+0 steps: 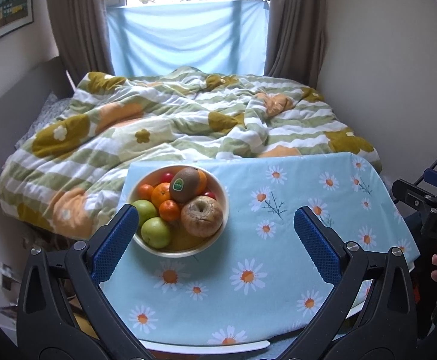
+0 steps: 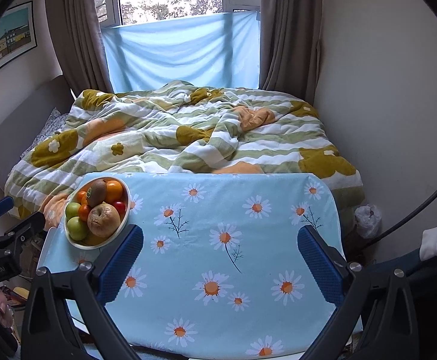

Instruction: Organize fruits

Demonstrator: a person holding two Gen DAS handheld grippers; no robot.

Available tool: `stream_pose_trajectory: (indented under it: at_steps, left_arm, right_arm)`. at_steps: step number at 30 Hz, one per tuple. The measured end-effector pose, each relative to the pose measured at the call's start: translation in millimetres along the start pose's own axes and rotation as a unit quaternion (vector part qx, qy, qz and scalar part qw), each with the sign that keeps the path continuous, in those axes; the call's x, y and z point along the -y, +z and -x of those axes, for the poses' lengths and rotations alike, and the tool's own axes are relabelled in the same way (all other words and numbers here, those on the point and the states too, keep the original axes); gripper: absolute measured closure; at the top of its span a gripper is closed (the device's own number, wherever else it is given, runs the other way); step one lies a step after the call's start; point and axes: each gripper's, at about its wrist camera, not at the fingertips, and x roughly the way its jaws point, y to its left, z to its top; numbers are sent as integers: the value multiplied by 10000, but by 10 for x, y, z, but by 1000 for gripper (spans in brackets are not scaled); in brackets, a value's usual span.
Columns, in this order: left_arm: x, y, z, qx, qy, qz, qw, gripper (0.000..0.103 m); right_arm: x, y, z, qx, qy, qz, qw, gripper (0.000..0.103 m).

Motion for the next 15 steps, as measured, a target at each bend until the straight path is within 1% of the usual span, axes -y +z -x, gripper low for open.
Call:
stream_pose_trajectory:
  at_steps: [15]
  left_arm:
    - [-18, 65, -29, 12, 58, -25, 10000, 0]
  right_arm:
    - [35, 34, -43, -20, 19, -31, 10000, 1]
